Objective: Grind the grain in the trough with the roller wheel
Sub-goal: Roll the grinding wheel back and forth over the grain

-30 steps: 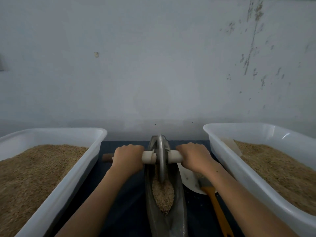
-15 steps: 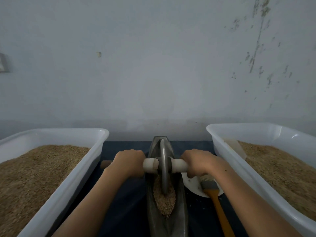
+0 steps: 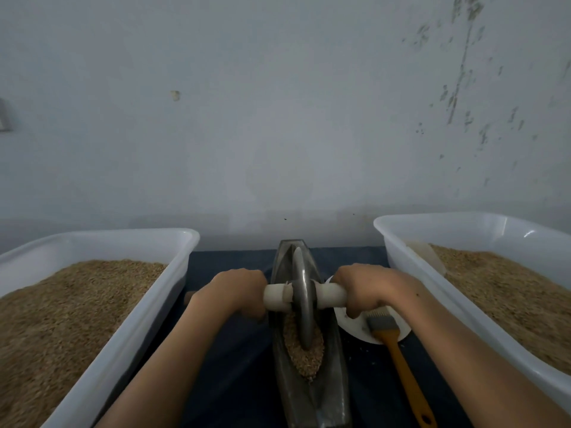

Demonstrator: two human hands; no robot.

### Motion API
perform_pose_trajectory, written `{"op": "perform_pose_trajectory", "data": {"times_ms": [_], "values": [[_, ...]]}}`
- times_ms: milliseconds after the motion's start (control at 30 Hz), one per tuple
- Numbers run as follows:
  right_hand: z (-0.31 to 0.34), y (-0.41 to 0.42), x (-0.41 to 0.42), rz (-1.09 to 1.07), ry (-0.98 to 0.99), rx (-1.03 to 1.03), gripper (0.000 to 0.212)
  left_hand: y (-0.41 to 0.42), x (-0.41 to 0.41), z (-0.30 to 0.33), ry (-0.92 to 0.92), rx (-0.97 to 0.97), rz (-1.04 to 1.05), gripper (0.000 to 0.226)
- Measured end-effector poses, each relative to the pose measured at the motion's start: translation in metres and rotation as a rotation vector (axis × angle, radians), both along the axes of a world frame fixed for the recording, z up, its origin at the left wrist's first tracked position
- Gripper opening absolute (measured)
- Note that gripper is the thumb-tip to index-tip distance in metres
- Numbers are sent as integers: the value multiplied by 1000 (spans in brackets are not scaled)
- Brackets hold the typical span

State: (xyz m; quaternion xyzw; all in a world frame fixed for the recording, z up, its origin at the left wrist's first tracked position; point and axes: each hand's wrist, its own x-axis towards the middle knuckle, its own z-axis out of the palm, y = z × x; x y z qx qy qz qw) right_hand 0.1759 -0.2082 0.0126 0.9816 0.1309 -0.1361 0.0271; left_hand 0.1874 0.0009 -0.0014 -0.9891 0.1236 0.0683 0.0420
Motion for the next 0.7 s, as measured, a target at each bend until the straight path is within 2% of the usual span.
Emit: {"op": "perform_pose_trajectory", "data": {"times_ms": [67, 133, 333, 400, 500, 700], "values": [[0, 1, 0, -7, 14, -4, 46, 1, 0, 0, 24, -15, -8, 46], [-2, 3, 0, -6, -55, -21, 43, 2, 2, -2, -21, -25, -14, 44], [-15, 5, 3, -11, -385, 33, 28, -1, 6, -14, -433, -2, -24, 24], [-16, 5, 3, -13, -426, 45, 28, -1, 6, -17, -479, -18, -23, 21], [-13, 5, 2, 7, -384, 1, 31, 1, 8, -16, -400, -32, -34, 26], [-2, 2, 1, -2, -57, -13, 44, 4, 8, -6, -108, -21, -45, 42]]}}
